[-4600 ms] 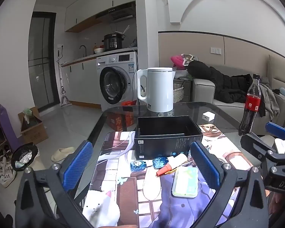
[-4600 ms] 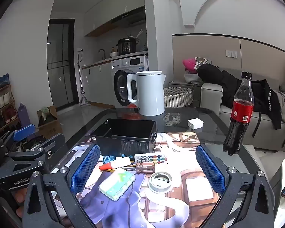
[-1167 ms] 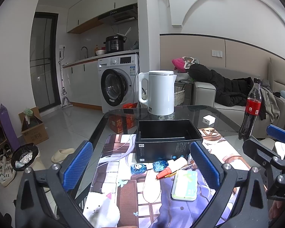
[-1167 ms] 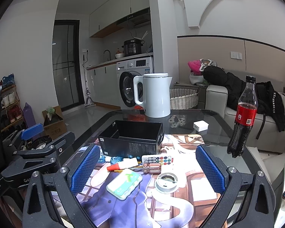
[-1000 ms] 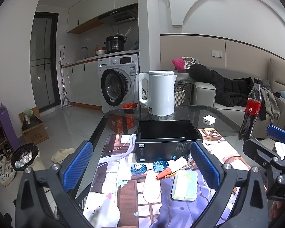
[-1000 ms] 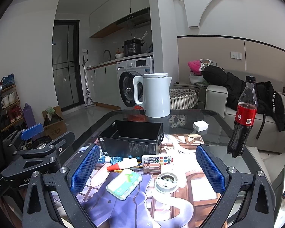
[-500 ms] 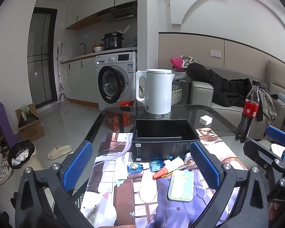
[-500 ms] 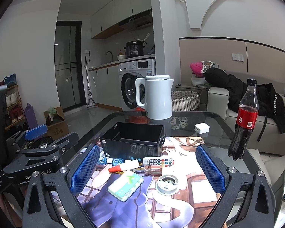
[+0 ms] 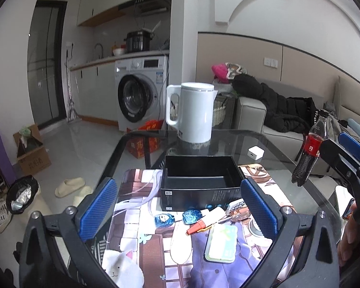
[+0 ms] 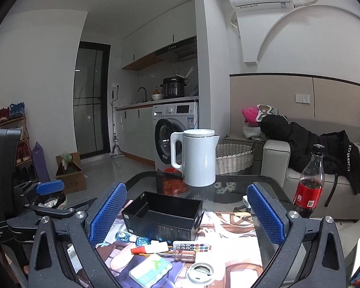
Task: Organize rigid objects
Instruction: 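Lower left tool onto the green HYNAUT case and close while right tool approaches the white round disc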
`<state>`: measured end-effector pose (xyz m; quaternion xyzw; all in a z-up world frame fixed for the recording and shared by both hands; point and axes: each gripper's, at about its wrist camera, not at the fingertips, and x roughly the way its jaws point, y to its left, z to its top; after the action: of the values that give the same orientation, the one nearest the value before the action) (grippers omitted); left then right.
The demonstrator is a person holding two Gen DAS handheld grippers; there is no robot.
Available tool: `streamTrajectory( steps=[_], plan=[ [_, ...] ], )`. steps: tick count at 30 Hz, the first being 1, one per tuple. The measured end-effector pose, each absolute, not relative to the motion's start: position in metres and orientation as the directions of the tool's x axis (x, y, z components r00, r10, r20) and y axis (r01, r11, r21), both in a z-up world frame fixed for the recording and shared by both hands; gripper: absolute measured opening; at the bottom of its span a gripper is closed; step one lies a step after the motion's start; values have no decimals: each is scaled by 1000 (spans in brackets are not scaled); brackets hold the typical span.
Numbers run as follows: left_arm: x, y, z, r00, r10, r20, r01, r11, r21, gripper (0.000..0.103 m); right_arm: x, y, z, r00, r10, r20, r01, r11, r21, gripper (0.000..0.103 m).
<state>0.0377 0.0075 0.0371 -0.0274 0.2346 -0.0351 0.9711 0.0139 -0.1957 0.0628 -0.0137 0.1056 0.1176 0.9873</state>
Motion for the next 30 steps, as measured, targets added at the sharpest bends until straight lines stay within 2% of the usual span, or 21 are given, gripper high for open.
streamTrajectory(
  steps=[5, 11, 17, 26, 30],
  plan=[
    [62, 6, 34, 849, -88, -522, 59, 996, -73, 103, 43, -195, 71, 927, 232, -295, -249, 968, -22, 102],
    [105, -8, -6, 692, -13, -722, 9, 1000, -9, 103, 89, -201, 44, 834, 208, -512, -254, 967, -21, 102],
    [118, -30, -33, 615, -24, -788, 66, 998, 21, 103, 120, -212, 4, 724, 190, -664, -265, 964, -13, 102],
    [126, -57, -59, 521, -45, -852, 152, 988, 41, 102, 141, -218, -43, 597, 180, -781, -270, 963, 16, 102],
    [128, -61, -70, 494, -56, -867, 174, 984, 35, 101, 144, -217, -62, 551, 157, -820, -281, 960, -5, 94]
  ],
)
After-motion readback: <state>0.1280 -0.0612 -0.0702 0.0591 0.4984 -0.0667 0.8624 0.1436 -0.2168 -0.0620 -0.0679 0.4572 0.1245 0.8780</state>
